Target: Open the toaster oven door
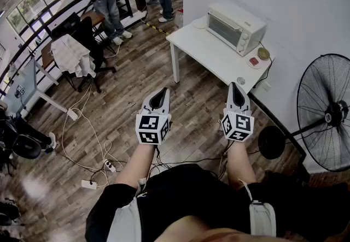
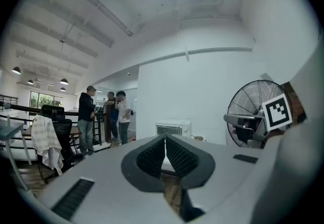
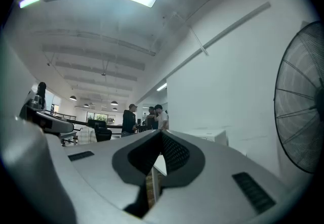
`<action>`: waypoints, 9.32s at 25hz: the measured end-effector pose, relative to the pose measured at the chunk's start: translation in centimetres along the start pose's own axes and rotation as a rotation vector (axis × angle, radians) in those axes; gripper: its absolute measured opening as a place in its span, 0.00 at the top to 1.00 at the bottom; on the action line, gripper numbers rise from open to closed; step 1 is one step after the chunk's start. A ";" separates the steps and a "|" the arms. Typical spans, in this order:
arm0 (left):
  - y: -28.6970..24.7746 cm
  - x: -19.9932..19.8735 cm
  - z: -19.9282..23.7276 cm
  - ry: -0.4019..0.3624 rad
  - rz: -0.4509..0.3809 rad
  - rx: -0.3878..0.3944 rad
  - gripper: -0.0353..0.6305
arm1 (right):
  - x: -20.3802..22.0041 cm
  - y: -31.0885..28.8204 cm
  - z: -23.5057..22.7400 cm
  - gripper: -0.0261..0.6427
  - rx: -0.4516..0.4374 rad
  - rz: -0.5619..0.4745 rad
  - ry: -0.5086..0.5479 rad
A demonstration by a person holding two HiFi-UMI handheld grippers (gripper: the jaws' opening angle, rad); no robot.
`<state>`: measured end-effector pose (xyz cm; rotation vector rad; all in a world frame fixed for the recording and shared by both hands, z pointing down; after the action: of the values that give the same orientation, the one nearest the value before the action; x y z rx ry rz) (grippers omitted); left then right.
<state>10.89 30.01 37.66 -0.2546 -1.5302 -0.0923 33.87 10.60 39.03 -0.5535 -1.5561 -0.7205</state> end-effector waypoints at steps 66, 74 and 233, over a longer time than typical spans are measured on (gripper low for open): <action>-42.7 -3.9 13.6 -0.046 -0.002 0.263 0.92 | 6.2 -35.3 -11.4 0.96 0.319 0.026 -0.001; -49.1 -3.4 13.9 -0.052 0.043 0.350 0.92 | 7.0 -38.5 -12.8 0.96 0.377 0.054 0.006; -61.0 -0.7 22.6 -0.019 0.117 0.752 0.92 | 10.9 -41.4 -3.2 0.96 0.787 0.110 0.010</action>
<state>-24.47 -24.22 43.93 0.2564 -1.4616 0.5710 5.28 -20.86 44.80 -0.0429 -1.6320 0.0056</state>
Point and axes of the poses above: the fingertips, and each gripper's own axes: y backward along the fingers, z to its left, x out of its underside, the point moved 10 cm from there along y, backward along the fingers, and after that the axes turned 2 degrees about x, right-handed, at the moved point
